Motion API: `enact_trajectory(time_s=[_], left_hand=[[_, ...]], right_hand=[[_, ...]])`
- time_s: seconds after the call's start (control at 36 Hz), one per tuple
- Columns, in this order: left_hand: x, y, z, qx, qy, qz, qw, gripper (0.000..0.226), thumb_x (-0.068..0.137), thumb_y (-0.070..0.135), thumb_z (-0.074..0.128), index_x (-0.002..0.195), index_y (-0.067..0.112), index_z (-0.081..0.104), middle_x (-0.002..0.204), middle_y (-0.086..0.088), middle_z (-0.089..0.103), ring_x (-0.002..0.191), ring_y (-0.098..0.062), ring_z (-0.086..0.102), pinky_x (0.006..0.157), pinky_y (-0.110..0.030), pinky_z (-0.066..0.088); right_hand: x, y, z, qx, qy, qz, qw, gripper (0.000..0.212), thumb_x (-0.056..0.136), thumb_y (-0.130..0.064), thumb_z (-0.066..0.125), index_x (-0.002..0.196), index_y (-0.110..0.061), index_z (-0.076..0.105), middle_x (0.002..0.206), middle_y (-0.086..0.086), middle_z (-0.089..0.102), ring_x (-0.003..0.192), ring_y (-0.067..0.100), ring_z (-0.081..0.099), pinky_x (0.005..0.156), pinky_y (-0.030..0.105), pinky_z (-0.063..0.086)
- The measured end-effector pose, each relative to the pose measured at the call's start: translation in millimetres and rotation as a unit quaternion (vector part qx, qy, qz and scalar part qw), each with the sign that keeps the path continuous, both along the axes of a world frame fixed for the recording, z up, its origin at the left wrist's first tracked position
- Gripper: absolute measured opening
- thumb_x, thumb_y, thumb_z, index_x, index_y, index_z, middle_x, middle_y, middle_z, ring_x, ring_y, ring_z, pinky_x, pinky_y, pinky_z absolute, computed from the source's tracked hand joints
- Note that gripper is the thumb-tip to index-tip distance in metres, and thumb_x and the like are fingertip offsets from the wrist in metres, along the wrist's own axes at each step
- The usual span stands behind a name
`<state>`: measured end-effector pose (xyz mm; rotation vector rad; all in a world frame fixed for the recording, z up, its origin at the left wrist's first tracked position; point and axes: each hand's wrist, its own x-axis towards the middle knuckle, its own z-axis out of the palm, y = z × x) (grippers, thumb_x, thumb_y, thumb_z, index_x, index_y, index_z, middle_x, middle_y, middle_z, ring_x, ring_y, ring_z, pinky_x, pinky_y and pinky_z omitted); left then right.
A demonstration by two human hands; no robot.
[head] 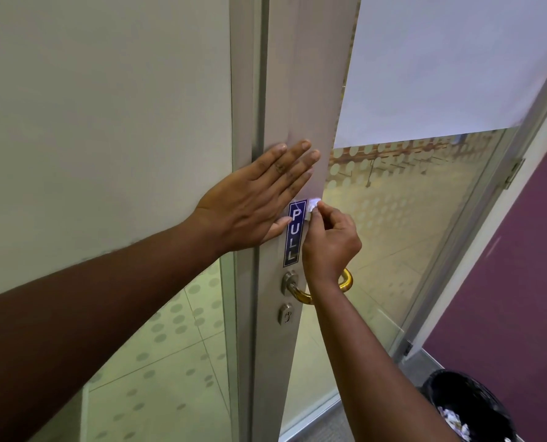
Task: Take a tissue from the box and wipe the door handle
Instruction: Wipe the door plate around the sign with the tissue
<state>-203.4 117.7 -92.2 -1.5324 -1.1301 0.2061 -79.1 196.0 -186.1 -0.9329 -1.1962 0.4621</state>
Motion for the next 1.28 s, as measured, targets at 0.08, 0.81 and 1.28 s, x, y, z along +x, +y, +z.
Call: enact_trajectory(time_s=[0.08, 0.81, 1.28], left_hand=[[-1.1, 0.6, 1.0, 0.000, -0.002, -0.006, 1.000, 0.082, 0.104, 0.054, -0.001, 0.160, -0.007, -0.003, 0.166, -0.031, -0.007, 0.157, -0.044, -0.001, 0.129, -0.048, 0.006], [0.5, -1.8, 0.1, -0.006, 0.003, 0.008, 1.000, 0.081, 0.103, 0.052, -0.005, 0.159, -0.006, -0.009, 0.166, -0.031, -0.009, 0.156, -0.043, -0.002, 0.129, -0.048, 0.006], [1.7, -2.9, 1.1, -0.005, -0.001, 0.005, 1.000, 0.081, 0.104, 0.053, 0.001, 0.160, -0.006, -0.004, 0.167, -0.031, -0.007, 0.157, -0.043, 0.000, 0.129, -0.048, 0.008]], right_hand=[[-0.1, 0.6, 7.5, 0.037, -0.017, -0.003, 0.999, 0.016, 0.092, -0.015, 0.069, 0.106, -0.011, 0.076, 0.087, -0.007, 0.065, 0.076, -0.003, 0.061, 0.069, 0.008, 0.049], [24.4, 9.8, 26.1, 0.128, -0.126, 0.030, 0.983, 0.021, 0.091, -0.009, 0.070, 0.111, -0.009, 0.074, 0.089, -0.002, 0.064, 0.077, 0.007, 0.058, 0.066, 0.017, 0.052], [20.7, 0.6, -22.8, 0.116, -0.199, 0.035, 0.972, 0.022, 0.090, -0.010, 0.072, 0.112, -0.007, 0.073, 0.087, 0.002, 0.065, 0.074, 0.006, 0.055, 0.065, 0.012, 0.047]])
